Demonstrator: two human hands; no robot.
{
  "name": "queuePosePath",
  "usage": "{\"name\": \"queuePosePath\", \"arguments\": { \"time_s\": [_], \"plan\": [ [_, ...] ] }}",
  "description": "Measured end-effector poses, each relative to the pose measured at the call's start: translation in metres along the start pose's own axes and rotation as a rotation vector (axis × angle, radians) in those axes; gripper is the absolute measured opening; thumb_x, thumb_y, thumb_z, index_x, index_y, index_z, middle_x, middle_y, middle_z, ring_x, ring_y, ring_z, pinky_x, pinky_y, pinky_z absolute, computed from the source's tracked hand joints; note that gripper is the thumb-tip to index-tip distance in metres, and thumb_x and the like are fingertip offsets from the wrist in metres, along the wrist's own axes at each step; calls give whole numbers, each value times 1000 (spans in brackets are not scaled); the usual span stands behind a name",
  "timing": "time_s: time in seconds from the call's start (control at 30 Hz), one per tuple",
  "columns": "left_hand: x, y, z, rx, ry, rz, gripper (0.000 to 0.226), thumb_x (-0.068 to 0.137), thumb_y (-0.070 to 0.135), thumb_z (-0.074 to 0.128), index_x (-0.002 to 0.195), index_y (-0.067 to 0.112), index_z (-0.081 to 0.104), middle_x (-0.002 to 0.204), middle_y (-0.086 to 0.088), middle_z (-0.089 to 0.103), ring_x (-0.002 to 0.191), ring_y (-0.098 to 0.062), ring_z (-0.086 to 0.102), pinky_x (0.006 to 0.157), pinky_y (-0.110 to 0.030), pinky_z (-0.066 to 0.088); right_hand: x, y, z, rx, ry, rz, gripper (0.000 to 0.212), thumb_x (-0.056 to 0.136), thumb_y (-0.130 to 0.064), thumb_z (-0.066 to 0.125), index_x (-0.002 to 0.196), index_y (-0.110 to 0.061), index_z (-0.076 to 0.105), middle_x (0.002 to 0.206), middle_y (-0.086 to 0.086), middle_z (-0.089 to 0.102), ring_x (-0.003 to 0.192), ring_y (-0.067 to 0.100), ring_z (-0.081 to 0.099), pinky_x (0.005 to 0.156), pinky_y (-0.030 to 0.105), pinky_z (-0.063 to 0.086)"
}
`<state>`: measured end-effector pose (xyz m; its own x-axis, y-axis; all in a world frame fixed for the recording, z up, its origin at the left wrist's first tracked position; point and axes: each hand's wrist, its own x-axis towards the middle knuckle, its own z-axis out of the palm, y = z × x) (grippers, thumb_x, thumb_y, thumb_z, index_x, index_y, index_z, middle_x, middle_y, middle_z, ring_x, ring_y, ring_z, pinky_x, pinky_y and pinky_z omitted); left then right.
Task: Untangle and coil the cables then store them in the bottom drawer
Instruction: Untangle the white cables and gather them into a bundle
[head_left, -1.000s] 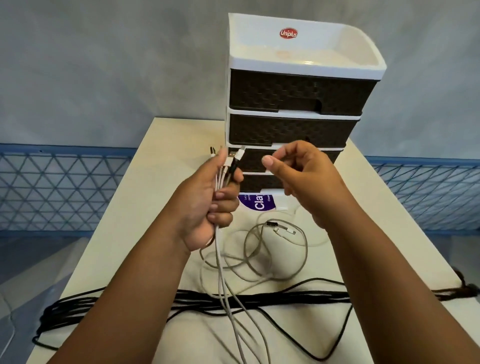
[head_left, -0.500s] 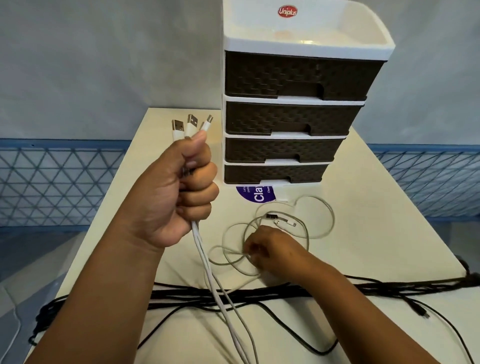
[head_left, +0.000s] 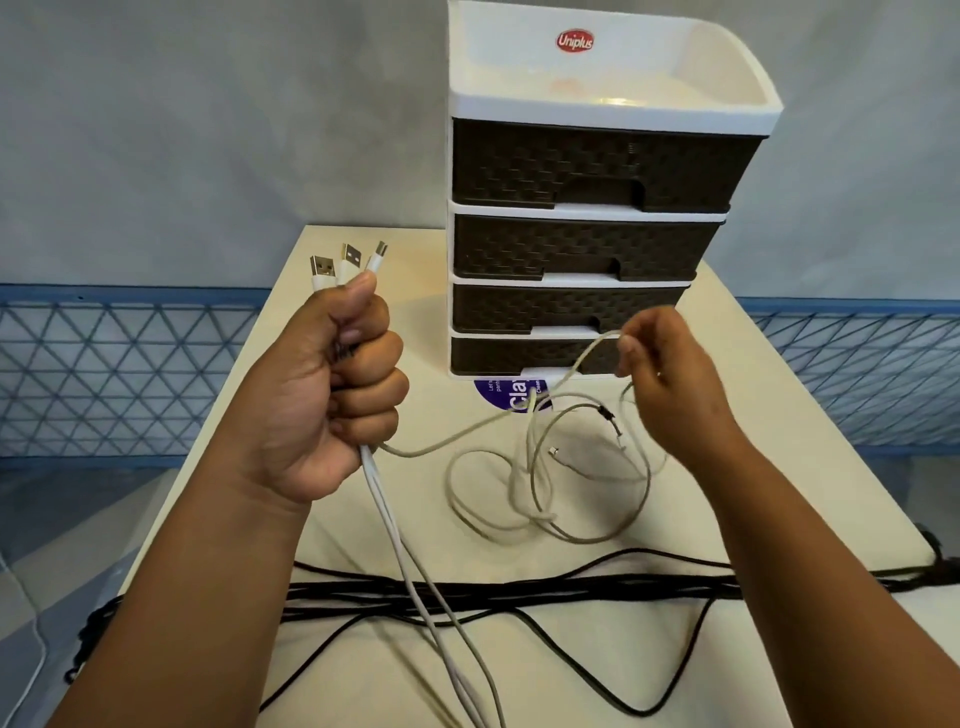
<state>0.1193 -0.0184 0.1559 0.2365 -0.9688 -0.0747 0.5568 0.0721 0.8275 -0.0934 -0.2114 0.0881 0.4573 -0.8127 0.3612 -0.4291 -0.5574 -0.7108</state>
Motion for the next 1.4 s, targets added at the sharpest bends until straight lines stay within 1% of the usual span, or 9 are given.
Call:
{"name": "queuePosePath", "arguments": {
  "time_s": [0.13,0.23,0.37,0.53,0.73,1.0,1.17,1.27,1.4],
  "plan": [
    [-1,0,1,4,1,4,39,89,43,42,56,24,33,51,8,11,41,-6,6,36,-12,10,2,1,-11,214,-26,158,8,98,-18,54,106,-18,56,83,2,60,73,12,55,65,24,47],
    [-1,1,2,10,15,3,39,88,43,43,56,24,32,51,8,10,41,-7,5,35,-11,11,-9,12,-20,308,-412,260,13,96,-22,59,94,-14,68,73,5,60,68,17,54,62,30,47],
    [0,0,2,10,31,4,39,86,43,45,56,24,32,52,7,9,42,-7,4,34,-12,10,-27,18,-16,-71,-775,295,28,92,-41,60,89,-18,74,82,1,72,79,16,67,79,31,54],
    [-1,-1,1,8,27,9,40,88,43,42,56,24,32,51,8,10,42,-7,4,34,-11,11,-40,25,10,-255,-370,131,11,93,-26,61,93,-21,71,88,-7,69,82,11,62,74,26,49],
    [-3,-2,1,5,7,5,39,88,43,44,56,24,33,51,8,11,41,-7,5,35,-13,10,-42,50,20,-370,-211,263,16,94,-13,57,103,-17,70,98,0,69,84,19,61,73,26,45],
    [-2,-5,2,16,21,-2,41,90,43,41,55,23,33,51,7,11,42,-7,5,34,-11,12,-48,55,43,-493,-374,236,22,86,-35,68,102,-22,73,100,0,68,96,22,61,77,30,50],
    [-2,-4,2,35,50,-1,39,88,41,44,56,23,34,49,8,12,43,-7,5,34,-13,11,-44,53,41,-675,-371,118,16,92,-28,55,94,-26,71,100,-2,67,100,23,56,79,32,46],
    [-3,-6,3,58,79,20,33,82,34,49,54,25,35,48,11,15,44,-7,4,34,-13,10,-26,38,16,-482,-243,221,12,95,-20,49,89,-26,57,94,0,67,93,25,61,76,35,47],
    [1,-9,8,70,125,48,32,87,37,50,59,24,42,45,11,24,37,-2,13,33,-12,13,-3,-21,-34,358,57,309,11,102,-21,46,96,-17,54,77,-1,65,71,13,61,65,23,48]
  ]
}}
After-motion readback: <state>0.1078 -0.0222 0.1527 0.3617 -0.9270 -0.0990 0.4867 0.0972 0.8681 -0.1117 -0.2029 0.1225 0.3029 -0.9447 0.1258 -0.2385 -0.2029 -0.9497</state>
